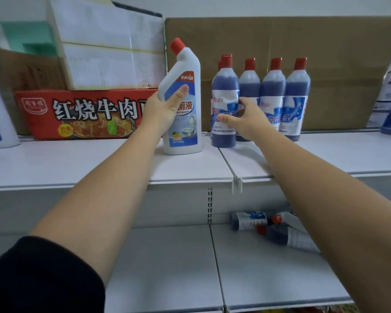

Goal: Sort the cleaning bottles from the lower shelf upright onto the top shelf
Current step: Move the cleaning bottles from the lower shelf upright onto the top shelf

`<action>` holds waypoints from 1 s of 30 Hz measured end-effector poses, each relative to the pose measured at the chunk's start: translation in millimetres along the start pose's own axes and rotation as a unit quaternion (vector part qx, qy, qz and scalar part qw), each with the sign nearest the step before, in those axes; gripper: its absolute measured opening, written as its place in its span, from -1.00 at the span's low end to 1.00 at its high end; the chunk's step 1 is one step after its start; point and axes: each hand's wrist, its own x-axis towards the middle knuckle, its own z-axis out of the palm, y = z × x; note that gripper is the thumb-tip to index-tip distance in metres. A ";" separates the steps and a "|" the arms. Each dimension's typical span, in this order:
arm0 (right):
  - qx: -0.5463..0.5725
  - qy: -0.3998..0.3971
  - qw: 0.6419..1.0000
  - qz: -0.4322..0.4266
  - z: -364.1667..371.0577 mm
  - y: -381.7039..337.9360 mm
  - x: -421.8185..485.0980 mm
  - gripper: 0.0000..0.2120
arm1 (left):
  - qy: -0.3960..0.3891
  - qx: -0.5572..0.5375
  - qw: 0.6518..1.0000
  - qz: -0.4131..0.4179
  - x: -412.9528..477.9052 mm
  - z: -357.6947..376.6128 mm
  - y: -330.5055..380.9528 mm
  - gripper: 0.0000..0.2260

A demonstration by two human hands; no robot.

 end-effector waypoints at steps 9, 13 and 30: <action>-0.045 -0.035 0.998 0.033 4.4 6.7 -4.8 -0.48 | -0.020 -0.029 0.999 -0.007 -6.5 0.6 2.1 -0.79; -0.094 -0.056 0.992 0.066 6.7 2.0 -12.7 -0.50 | -0.028 -0.034 0.999 -0.012 -10.1 -1.4 5.2 -0.79; -0.419 -0.054 0.906 -0.028 -11.1 -48.8 -106.5 -0.67 | -0.012 -0.045 0.999 -0.023 -82.5 -51.7 50.4 -0.74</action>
